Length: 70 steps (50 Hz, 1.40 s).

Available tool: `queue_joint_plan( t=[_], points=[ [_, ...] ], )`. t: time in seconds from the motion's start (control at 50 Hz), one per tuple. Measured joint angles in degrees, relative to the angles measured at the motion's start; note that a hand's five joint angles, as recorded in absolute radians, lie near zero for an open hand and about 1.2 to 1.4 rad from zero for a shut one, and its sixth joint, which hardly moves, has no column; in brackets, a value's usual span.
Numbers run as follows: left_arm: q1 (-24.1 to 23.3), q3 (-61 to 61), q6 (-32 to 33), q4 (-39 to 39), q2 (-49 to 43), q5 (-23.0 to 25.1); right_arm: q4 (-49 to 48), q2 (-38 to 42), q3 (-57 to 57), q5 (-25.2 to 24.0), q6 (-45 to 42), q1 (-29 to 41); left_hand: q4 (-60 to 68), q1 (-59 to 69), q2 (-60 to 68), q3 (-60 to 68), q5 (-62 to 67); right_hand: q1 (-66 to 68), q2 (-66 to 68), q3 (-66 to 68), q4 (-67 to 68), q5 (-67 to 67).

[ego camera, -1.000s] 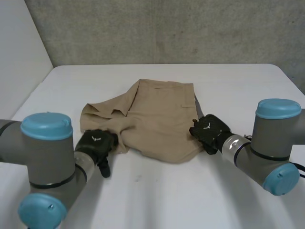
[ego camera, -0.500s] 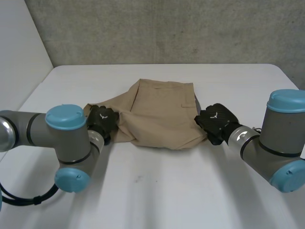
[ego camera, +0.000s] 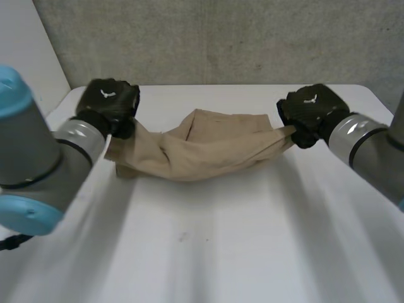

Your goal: Fold the shorts.

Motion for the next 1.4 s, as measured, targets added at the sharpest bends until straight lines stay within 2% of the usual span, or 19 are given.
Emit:
queue_joint_plan(
  t=[0.1, 0.22, 0.26, 0.28, 0.32, 0.38, 0.56, 0.58, 0.64, 0.72, 0.78, 0.8, 0.86, 0.9, 0.94, 1.06, 1.12, 1.24, 1.4],
  points=[
    [1.2, -0.2, -2.0, -3.6, 0.8, 2.4, 2.1, 0.1, -0.7, -0.2, 1.9, 0.2, 0.0, 0.0, 0.0, 0.0, 0.0, 0.3, 0.0, 0.0, 0.0, 0.0],
    [2.5, -0.5, -2.4, -5.6, -8.7, 2.6, 2.2, 8.8, 0.9, 0.1, 3.3, 3.3, -1.0, -0.3, -0.9, -0.9, -0.2, 1.0, 0.0, 0.7, 0.0, 0.2],
    [3.0, -0.7, -2.3, -5.6, -10.9, 1.9, 1.7, 10.6, 1.3, 0.3, 3.3, 4.1, -17.8, -17.4, -17.6, -17.4, -15.1, 1.1, 0.0, 0.9, 0.0, 0.2],
    [3.0, -0.7, -2.3, -5.6, -10.9, 1.9, 1.7, 10.6, 1.3, 0.3, 3.3, 4.1, -17.8, -17.4, -17.6, -17.4, -15.1, 1.1, 0.0, 0.9, 0.0, 0.2],
    [3.6, -1.2, -2.1, -5.5, -13.4, 0.7, 0.0, 13.4, 2.1, 1.3, 3.3, 5.4, -31.2, -30.5, -31.3, -30.8, -28.3, 1.7, 0.0, 1.0, 0.0, 0.2],
    [3.9, -2.0, -2.0, -5.4, -13.9, 0.2, -1.3, 14.2, 2.7, 2.2, 3.2, 5.8, -35.0, -32.2, -34.6, -34.3, -32.2, 1.7, 0.0, 1.0, 0.0, 0.2],
    [3.7, -10.1, -2.1, -2.8, -2.3, 0.0, -6.8, 13.3, 5.5, 5.3, 4.2, 5.8, -35.3, -32.2, -34.8, -34.7, -32.9, 1.7, 0.0, 1.0, 0.0, 0.2],
    [3.5, -14.0, -2.2, -1.2, 2.7, 0.1, -8.5, 12.8, 6.3, 5.7, 4.9, 5.8, -35.3, -32.2, -34.8, -34.7, -32.9, 1.7, 0.0, 1.0, 0.0, 0.2],
    [2.9, -20.2, -2.1, 1.2, 9.7, 0.7, -10.2, 12.4, 6.9, 6.1, 5.8, 5.8, -35.3, -32.2, -34.8, -34.7, -32.8, 1.7, 0.0, 1.0, 0.0, 0.2],
    [2.0, -29.9, -1.8, 4.1, 18.4, 3.1, -11.6, 12.4, 7.5, 7.0, 6.8, 6.0, -30.9, -27.1, -30.3, -30.3, -28.0, 1.7, 0.0, 1.0, 0.0, 0.2],
    [1.8, -32.8, -1.7, 4.6, 20.3, 4.5, -11.7, 12.5, 7.5, 7.2, 6.9, 6.0, -27.3, -23.0, -26.7, -27.0, -24.5, 1.7, 0.0, 1.0, 0.0, 0.2],
    [1.7, -36.5, -1.5, 5.0, 22.0, 7.3, -11.7, 12.6, 7.4, 7.3, 7.0, 6.0, -21.5, -17.3, -21.0, -21.0, -18.8, 1.7, 0.0, 1.0, 0.0, 0.2],
    [2.0, -39.6, -0.9, 5.2, 22.5, 11.1, -11.7, 12.7, 7.4, 7.3, 6.9, 6.1, -20.1, -16.7, -19.9, -19.8, -17.6, 1.7, 0.0, 1.0, 0.0, 0.2],
    [2.4, -40.6, -0.4, 5.3, 21.8, 13.2, -11.6, 12.7, 7.4, 7.3, 6.9, 6.1, -20.4, -17.0, -20.2, -20.1, -17.8, 1.7, 0.0, 1.0, 0.0, 0.2],
    [3.2, -41.2, 0.6, 5.4, 19.6, 15.8, -11.5, 12.7, 7.4, 7.2, 6.9, 6.1, -28.7, -26.3, -28.7, -28.1, -25.6, 1.7, 0.0, 1.0, 0.0, 0.2],
    [6.1, -38.4, 4.5, 6.5, 10.6, 18.1, -11.4, 12.8, 7.5, 7.0, 6.9, 6.3, -34.2, -30.6, -33.6, -33.5, -31.5, 1.7, 0.0, 1.0, 0.0, 0.2],
    [7.0, -36.2, 6.4, 7.2, 6.5, 17.9, -11.4, 12.7, 7.6, 7.0, 6.9, 6.3, -34.2, -30.6, -33.6, -33.5, -31.5, 1.7, 0.0, 1.0, 0.0, 0.2],
    [7.5, -29.0, 10.4, 8.5, -4.4, 14.3, -11.4, 12.7, 7.7, 6.9, 6.8, 6.4, -32.4, -29.1, -32.3, -32.2, -29.4, 1.7, 0.0, 1.0, 0.0, 0.2],
    [6.5, -23.7, 11.0, 9.3, -9.8, 10.6, -11.5, 12.8, 7.7, 6.9, 6.5, 6.4, -32.4, -29.1, -32.1, -32.2, -29.4, 1.7, 0.0, 1.0, 0.0, 0.2]
  ],
)
